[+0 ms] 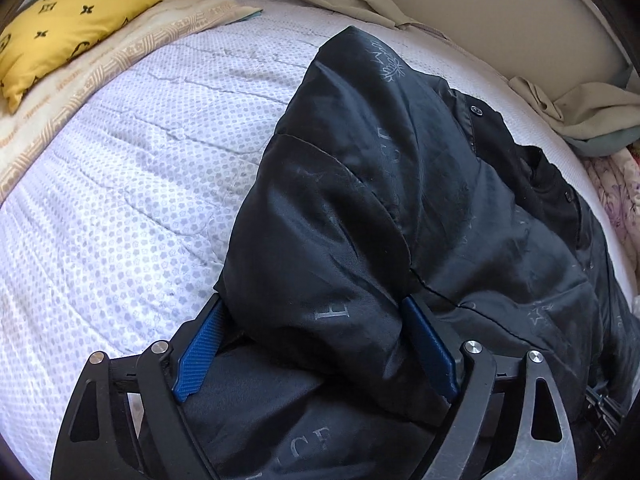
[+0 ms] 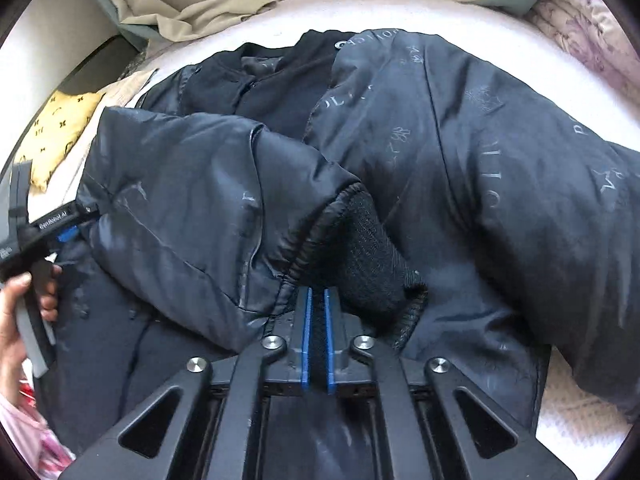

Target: Fold large clothes

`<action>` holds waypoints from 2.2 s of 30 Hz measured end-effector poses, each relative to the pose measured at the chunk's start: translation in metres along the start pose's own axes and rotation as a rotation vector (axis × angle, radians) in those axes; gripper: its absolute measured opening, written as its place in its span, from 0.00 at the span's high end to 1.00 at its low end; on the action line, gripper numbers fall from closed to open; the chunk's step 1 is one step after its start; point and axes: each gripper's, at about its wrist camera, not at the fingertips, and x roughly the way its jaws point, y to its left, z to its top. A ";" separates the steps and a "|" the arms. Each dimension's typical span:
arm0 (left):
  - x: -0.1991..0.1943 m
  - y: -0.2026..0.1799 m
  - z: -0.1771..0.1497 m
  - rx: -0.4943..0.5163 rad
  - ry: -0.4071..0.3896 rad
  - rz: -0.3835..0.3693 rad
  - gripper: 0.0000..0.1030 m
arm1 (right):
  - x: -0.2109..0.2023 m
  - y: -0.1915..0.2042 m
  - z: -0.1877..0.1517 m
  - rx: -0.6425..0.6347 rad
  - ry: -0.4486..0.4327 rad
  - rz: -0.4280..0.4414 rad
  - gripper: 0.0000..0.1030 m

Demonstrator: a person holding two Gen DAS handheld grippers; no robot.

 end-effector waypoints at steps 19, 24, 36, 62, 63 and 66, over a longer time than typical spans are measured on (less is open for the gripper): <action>-0.093 -0.037 -0.006 0.044 -0.170 0.012 0.11 | -0.074 -0.022 0.015 0.223 -0.104 0.211 0.44; -0.107 -0.072 -0.029 0.118 -0.155 -0.072 0.01 | -0.096 -0.039 0.017 0.324 -0.130 0.275 0.44; -0.141 -0.093 -0.076 0.237 -0.158 -0.086 0.01 | -0.199 -0.131 -0.016 0.483 -0.349 0.205 0.42; -0.142 -0.074 -0.066 0.114 -0.190 -0.138 0.00 | -0.199 -0.293 -0.182 1.120 -0.388 0.093 0.42; -0.142 -0.075 -0.066 0.117 -0.190 -0.138 0.01 | -0.195 -0.298 -0.186 1.150 -0.388 0.090 0.42; -0.142 -0.077 -0.067 0.121 -0.190 -0.140 0.01 | -0.187 -0.309 -0.192 1.197 -0.404 0.111 0.41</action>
